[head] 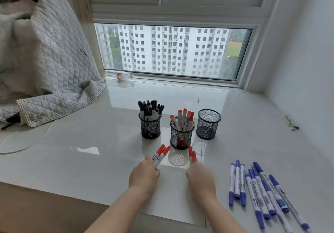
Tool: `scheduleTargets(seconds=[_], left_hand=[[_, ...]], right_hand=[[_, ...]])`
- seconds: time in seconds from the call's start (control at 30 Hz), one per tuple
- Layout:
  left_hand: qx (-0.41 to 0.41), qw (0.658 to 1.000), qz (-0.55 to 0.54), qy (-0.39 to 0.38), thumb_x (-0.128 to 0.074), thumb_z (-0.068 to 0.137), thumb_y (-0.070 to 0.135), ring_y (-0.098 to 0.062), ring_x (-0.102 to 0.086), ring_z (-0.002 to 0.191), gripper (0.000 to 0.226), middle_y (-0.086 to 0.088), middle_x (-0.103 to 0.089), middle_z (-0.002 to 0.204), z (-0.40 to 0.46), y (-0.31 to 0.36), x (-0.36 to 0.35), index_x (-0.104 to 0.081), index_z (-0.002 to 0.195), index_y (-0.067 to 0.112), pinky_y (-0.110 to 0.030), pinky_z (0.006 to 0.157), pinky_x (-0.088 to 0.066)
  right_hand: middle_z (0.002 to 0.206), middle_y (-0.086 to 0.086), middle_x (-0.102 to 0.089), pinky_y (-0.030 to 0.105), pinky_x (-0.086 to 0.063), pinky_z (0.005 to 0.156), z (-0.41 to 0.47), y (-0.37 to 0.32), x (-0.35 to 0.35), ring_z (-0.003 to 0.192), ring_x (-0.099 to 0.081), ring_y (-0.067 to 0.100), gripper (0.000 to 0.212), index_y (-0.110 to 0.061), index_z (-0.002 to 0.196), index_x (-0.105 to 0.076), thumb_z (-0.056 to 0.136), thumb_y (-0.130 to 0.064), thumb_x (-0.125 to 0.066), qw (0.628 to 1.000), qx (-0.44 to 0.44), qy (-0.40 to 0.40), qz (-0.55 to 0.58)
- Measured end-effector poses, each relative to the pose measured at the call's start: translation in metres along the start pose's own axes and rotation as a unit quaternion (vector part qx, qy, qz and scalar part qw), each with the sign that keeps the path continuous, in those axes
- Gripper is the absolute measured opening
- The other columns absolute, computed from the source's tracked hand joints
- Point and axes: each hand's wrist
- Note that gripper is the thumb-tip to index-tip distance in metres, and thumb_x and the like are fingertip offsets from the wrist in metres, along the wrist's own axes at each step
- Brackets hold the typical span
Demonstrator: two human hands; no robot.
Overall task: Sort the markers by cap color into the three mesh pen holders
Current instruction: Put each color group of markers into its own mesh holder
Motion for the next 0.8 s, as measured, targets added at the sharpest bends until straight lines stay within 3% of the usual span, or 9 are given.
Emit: scheduleTargets(seconds=[0.1,0.27,0.33,0.4,0.47,0.53,0.6,0.7,0.8], left_hand=[[0.002,0.999,-0.024,0.033,-0.046,0.085,0.023,-0.03,-0.053,0.074,0.015,-0.006,-0.058,0.085,0.007,0.01,0.007,-0.04,0.097,0.016,-0.029,0.059,-0.036],[-0.006,0.986,-0.14,0.088,-0.051,0.082,0.028,-0.019,-0.045,0.058,0.017,0.003,-0.047,0.064,0.037,0.04,0.027,-0.037,0.073,0.022,-0.028,0.048,-0.03],[-0.009,0.975,-0.201,0.096,-0.053,0.082,0.03,-0.012,-0.046,0.056,0.021,0.005,-0.05,0.061,0.055,0.057,0.037,-0.04,0.067,0.023,-0.026,0.048,-0.03],[-0.023,0.956,-0.276,0.096,-0.054,0.084,0.035,-0.008,-0.049,0.057,0.022,0.007,-0.053,0.061,0.073,0.074,0.045,-0.045,0.067,0.026,-0.025,0.049,-0.032],[-0.037,0.924,-0.371,0.087,-0.053,0.088,0.036,-0.011,-0.051,0.056,0.023,0.0,-0.059,0.065,0.09,0.09,0.051,-0.046,0.069,0.026,-0.025,0.05,-0.035],[-0.037,0.895,-0.433,0.096,-0.051,0.09,0.038,-0.016,-0.054,0.056,0.025,-0.009,-0.06,0.07,0.105,0.102,0.054,-0.045,0.072,0.022,-0.021,0.05,-0.039],[-0.033,0.877,-0.461,0.13,-0.051,0.092,0.037,-0.011,-0.05,0.054,0.024,-0.002,-0.054,0.067,0.116,0.109,0.053,-0.044,0.074,0.023,-0.012,0.045,-0.037],[-0.038,0.87,-0.471,0.142,-0.049,0.092,0.04,-0.011,-0.048,0.053,0.022,0.004,-0.048,0.065,0.126,0.119,0.044,-0.043,0.082,0.021,-0.022,0.051,-0.04],[-0.02,0.869,-0.474,0.139,-0.048,0.092,0.042,-0.022,-0.055,0.064,0.024,0.001,-0.051,0.069,0.13,0.12,0.03,-0.044,0.09,0.018,-0.038,0.064,-0.047]], right_hand=[[0.064,0.002,-0.059,0.026,-0.043,0.055,0.011,-0.007,0.008,0.057,-0.056,0.018,0.012,-0.016,0.081,-0.053,0.087,-0.009,-0.046,0.985,-0.047,-0.028,0.166],[0.06,0.005,-0.045,0.027,-0.033,0.049,0.056,-0.031,0.039,0.048,-0.038,0.017,0.014,-0.012,0.085,-0.052,0.086,-0.001,-0.044,0.957,-0.076,-0.034,0.277],[0.053,0.003,-0.037,0.022,-0.027,0.041,0.074,-0.049,0.057,0.041,-0.031,0.013,0.014,-0.012,0.076,-0.048,0.089,-0.006,-0.048,0.937,-0.08,-0.028,0.34],[0.05,0.002,-0.031,0.02,-0.024,0.037,0.092,-0.068,0.072,0.035,-0.027,0.01,0.029,-0.015,0.065,-0.038,0.09,-0.015,-0.053,0.927,-0.053,-0.008,0.37],[0.05,0.003,-0.031,0.021,-0.027,0.037,0.108,-0.086,0.082,0.034,-0.029,0.01,0.038,-0.017,0.06,-0.033,0.092,-0.023,-0.051,0.917,-0.018,0.016,0.397],[0.05,0.003,-0.039,0.024,-0.038,0.047,0.12,-0.1,0.087,0.04,-0.041,0.012,0.04,-0.015,0.058,-0.038,0.094,-0.03,-0.049,0.905,-0.002,0.045,0.422],[0.053,0.003,-0.049,0.03,-0.045,0.063,0.131,-0.107,0.087,0.052,-0.053,0.014,0.045,-0.012,0.055,-0.044,0.095,-0.034,-0.047,0.884,-0.005,0.076,0.462],[0.054,0.004,-0.055,0.031,-0.047,0.076,0.143,-0.108,0.074,0.06,-0.062,0.013,0.051,-0.009,0.051,-0.048,0.096,-0.034,-0.045,0.853,-0.015,0.107,0.511],[0.04,0.002,-0.052,0.014,-0.044,0.049,0.146,-0.102,0.054,0.038,-0.055,0.005,0.049,-0.007,0.057,-0.054,0.096,-0.035,-0.044,0.861,-0.03,0.107,0.497]])
Point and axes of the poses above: each hand's wrist, its own z-axis towards the middle knuckle, its own x-axis out of the back of the hand, y = z × x
